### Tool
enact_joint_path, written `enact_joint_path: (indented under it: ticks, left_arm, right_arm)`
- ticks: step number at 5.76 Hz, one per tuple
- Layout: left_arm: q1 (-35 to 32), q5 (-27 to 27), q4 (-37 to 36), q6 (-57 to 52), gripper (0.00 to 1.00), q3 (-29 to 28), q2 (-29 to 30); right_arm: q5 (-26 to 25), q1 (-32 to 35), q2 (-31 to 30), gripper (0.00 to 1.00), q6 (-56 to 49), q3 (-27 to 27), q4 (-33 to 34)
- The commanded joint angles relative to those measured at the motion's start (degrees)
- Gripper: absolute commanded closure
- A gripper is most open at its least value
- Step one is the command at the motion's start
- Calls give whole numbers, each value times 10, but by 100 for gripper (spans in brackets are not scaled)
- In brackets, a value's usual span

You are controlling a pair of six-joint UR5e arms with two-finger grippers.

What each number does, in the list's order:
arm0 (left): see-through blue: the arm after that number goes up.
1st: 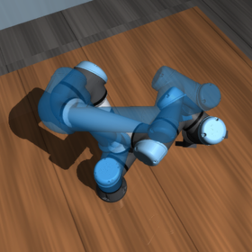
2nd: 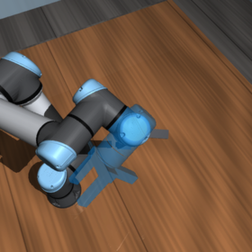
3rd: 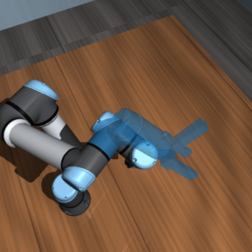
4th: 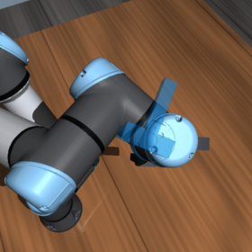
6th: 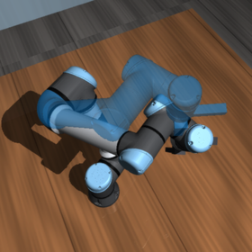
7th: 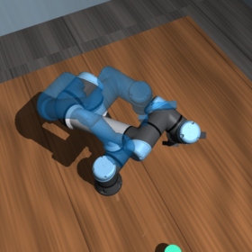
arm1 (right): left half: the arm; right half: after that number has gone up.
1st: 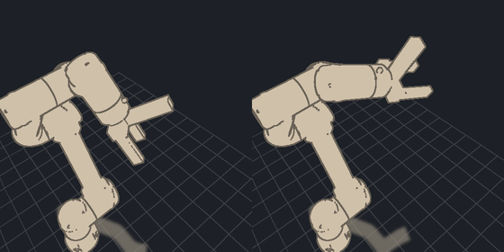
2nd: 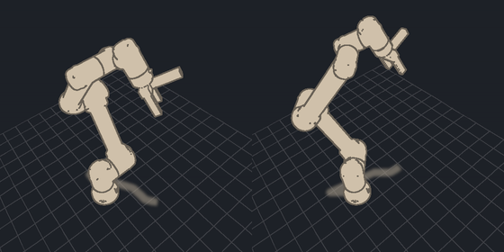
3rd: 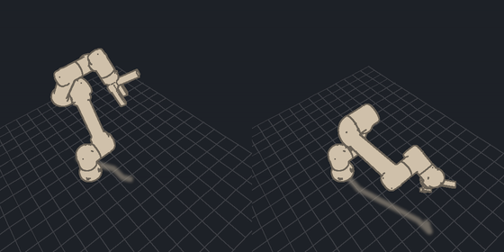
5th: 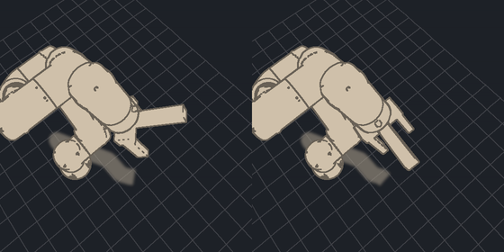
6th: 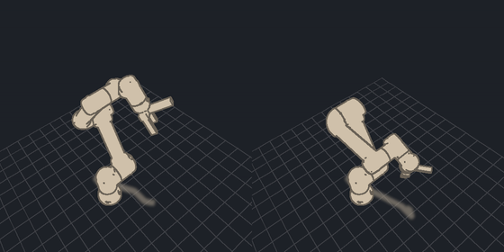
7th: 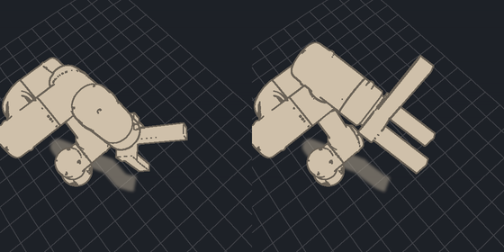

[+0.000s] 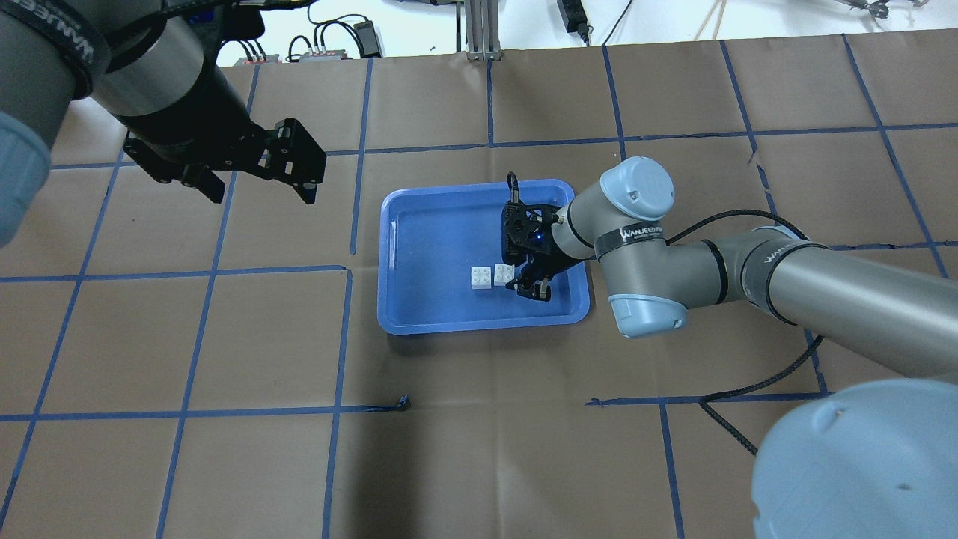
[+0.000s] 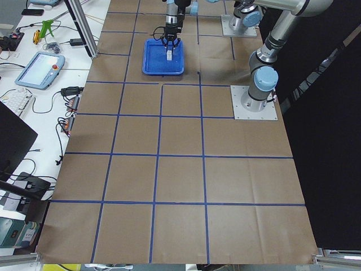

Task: Assemble white blocks and place on blue tray

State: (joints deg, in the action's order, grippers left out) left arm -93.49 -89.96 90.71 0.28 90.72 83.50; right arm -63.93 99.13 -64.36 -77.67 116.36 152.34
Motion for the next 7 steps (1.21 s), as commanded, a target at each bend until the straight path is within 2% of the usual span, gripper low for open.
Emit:
enact_joint_path:
  ticks: [1,7]
  left_arm:
    - [7,0,1,-6,1,-1,-1]
    - [8,-1,2,-6,1,-1,-4]
  right_arm:
    - [0,0,1,74,1,0,5]
    - [13,13,12,74,1,1,7]
